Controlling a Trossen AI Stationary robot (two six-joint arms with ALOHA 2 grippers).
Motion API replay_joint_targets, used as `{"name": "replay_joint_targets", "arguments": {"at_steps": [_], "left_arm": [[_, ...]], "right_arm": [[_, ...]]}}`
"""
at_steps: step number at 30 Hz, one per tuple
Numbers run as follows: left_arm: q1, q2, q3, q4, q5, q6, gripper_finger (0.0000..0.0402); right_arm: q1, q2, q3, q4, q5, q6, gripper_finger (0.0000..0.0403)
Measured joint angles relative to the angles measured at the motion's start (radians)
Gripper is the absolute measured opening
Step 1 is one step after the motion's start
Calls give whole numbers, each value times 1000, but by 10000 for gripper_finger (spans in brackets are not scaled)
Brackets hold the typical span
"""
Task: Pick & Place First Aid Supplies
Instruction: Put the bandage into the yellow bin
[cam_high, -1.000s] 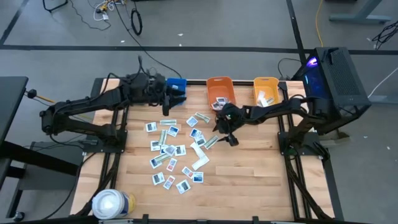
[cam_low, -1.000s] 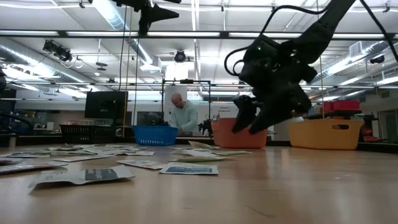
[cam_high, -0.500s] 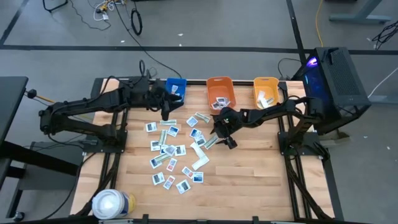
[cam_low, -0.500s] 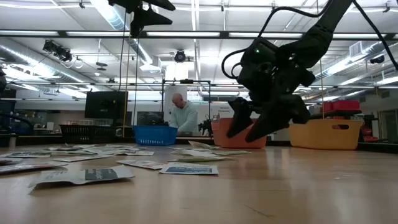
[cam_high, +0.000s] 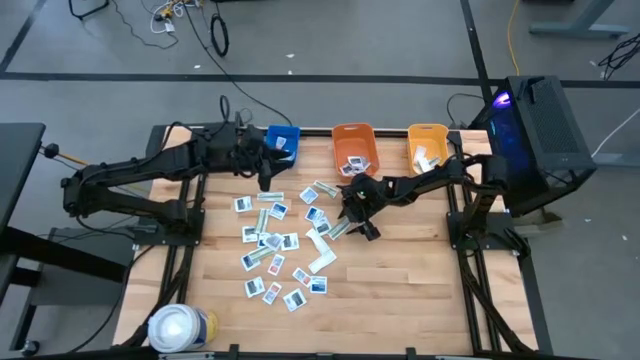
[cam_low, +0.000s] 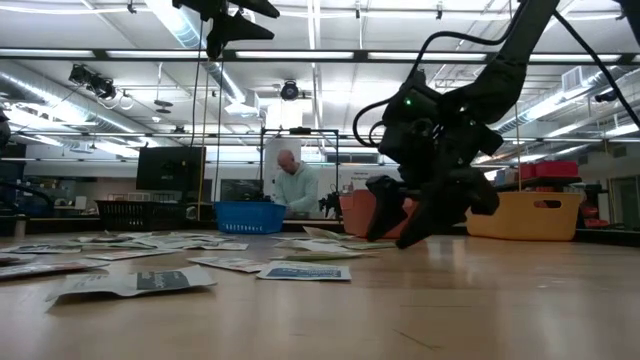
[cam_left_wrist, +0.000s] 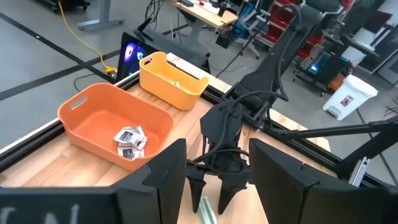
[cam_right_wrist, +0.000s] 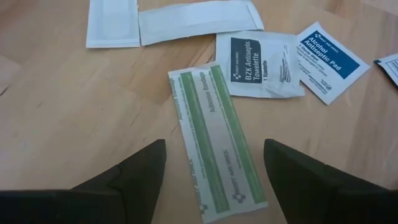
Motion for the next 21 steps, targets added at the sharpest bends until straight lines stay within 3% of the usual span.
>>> {"name": "replay_joint_targets", "arguments": {"at_steps": [21], "left_arm": [[0,0,0,-1,0,-19,179]], "right_arm": [[-13,1,-1,-27,-3,-3,162]]}}
